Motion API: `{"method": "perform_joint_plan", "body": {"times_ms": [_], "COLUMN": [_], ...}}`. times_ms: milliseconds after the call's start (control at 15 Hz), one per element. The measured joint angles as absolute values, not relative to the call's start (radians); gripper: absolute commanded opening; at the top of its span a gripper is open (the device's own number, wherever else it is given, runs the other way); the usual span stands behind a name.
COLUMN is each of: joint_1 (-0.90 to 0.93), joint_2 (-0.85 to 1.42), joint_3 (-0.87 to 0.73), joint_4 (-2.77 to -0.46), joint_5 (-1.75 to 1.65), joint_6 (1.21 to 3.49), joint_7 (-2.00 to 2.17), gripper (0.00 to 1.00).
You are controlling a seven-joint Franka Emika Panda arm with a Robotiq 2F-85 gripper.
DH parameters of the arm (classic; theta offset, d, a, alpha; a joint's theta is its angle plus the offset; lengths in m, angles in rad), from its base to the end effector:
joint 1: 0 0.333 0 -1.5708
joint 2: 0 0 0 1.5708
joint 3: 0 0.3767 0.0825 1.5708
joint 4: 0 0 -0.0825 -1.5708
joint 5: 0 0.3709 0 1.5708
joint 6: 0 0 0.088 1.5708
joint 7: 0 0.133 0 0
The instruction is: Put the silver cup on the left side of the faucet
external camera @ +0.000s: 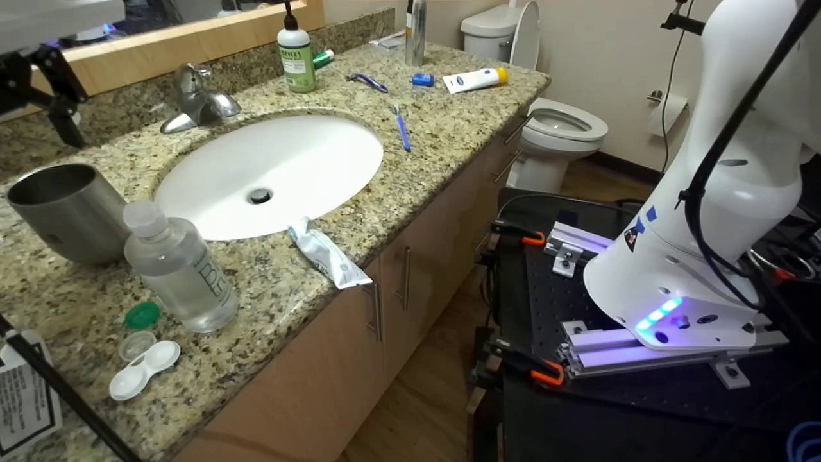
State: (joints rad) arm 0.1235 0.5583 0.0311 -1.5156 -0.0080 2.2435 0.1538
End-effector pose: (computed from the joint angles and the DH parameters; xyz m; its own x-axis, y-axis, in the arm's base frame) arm 0.7353 0.1098 0.3862 0.9862 -0.0038 0.1656 0.0021 -0.9994 -0.0353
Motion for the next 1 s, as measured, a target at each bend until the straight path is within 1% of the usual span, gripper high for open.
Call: {"method": "perform_joint_plan", "body": {"times_ms": [600,1000], "joint_1": [0.126,0.091], "joint_2": [0.533,0.585], "joint_3": [0.003,-0.02], "joint_4": [-1.542,-1.552], "joint_5": [-0.008,0.0], "joint_6": [2.239,2.21], "joint_7": [0.228,0.269], "gripper": [1.0,1.0]}}
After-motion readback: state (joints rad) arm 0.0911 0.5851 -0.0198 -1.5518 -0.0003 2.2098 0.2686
